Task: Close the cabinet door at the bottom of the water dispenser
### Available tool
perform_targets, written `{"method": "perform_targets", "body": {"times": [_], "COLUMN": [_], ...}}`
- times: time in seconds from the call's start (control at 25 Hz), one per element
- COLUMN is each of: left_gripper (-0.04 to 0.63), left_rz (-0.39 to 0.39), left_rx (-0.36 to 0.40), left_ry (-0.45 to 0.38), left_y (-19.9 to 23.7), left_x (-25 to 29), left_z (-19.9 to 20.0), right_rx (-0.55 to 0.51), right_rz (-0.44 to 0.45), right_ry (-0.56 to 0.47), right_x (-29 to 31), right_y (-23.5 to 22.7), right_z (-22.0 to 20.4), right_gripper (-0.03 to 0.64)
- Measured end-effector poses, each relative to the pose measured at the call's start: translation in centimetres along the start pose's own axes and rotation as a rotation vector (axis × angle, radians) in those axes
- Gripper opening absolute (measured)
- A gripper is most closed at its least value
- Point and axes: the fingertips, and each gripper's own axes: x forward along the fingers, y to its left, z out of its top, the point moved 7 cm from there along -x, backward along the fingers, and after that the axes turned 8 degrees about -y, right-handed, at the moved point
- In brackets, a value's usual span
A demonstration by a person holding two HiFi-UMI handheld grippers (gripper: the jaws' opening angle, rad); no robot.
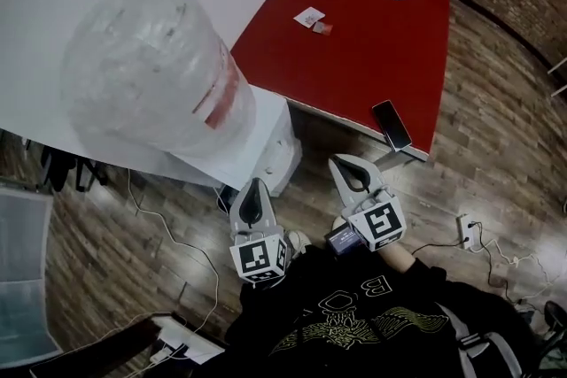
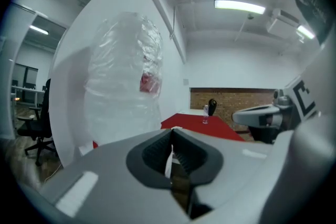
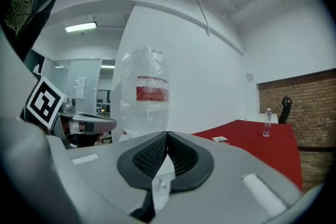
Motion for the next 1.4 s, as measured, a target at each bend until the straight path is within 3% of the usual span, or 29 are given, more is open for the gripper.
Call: {"method": "perform_targets", "body": {"times": [0.2,0.44,0.68,1.4], "left_gripper": [0.008,0.008,0.008,0.008], "left_rz": [-0.004,-0.014,-0.030,-0.057], "left_rx": [0.012,0.025,0.027,0.031], "left_ry": [-0.074,-0.116,-0.127,-0.100], "left_y": [-0.1,-0.8,-1.3,-1.8], "left_x": [-0.5,0.1,1.0,1.6], "left_z": [3.0,4.0,4.4,3.7], "right_rx": [0.039,0.038,-0.008,0.009], "right_rz": [-0.006,-0.026,-0.018,-0.037], "right_ry": [-0.057,-0.084,-0.056,-0.060], "right_x": [-0.7,-0.2,0.8,1.4], "right_y": [0.2,-0.3,-0.3,-1.2], "right_z": [3.7,4.3,3.9,3.6], "right_gripper": [0.000,0.000,-0.002,-0.002]}}
